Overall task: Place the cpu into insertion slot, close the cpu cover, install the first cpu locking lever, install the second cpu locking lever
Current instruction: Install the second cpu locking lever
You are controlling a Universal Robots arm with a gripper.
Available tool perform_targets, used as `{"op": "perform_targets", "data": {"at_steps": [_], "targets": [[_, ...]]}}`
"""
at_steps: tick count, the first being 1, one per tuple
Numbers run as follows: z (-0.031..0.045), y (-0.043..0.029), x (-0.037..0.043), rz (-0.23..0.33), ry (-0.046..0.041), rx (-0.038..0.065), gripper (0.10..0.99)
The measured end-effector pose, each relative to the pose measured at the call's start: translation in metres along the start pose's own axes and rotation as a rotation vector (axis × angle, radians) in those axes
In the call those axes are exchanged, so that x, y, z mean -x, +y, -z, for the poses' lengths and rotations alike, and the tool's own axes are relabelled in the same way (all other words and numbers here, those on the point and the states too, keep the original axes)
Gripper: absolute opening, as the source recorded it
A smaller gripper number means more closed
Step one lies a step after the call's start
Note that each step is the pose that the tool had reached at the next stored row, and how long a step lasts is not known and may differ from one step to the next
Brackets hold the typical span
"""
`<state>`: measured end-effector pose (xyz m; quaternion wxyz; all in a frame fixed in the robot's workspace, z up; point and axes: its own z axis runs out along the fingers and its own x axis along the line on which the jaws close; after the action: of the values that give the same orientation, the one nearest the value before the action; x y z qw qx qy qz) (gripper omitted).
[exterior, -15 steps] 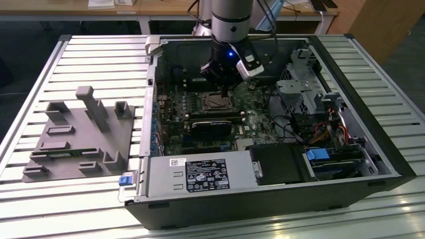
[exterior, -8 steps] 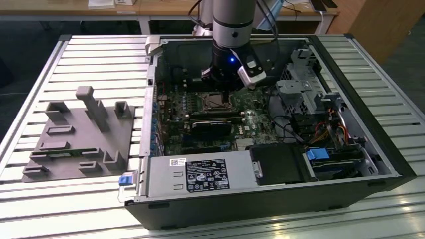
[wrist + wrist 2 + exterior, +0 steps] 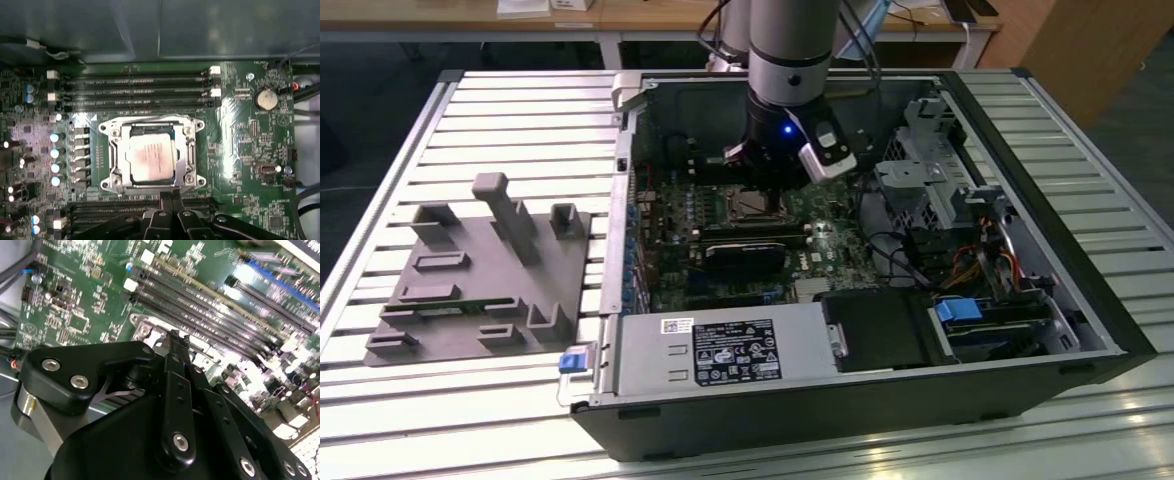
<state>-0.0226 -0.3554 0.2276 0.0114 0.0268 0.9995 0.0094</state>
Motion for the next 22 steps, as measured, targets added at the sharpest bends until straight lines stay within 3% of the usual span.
{"op": "perform_targets", "data": {"at_steps": [6,14,22], "targets": [[0.0,-0.008,-0.0031,0.003,0.0003,0.004,0.106],[-0.0003,-0.0102,-0.0224,0.008,0.0006,0.012,0.106],[-0.0079,-0.0105,-0.0242,0.009,0.0013,0.014,0.106]]}}
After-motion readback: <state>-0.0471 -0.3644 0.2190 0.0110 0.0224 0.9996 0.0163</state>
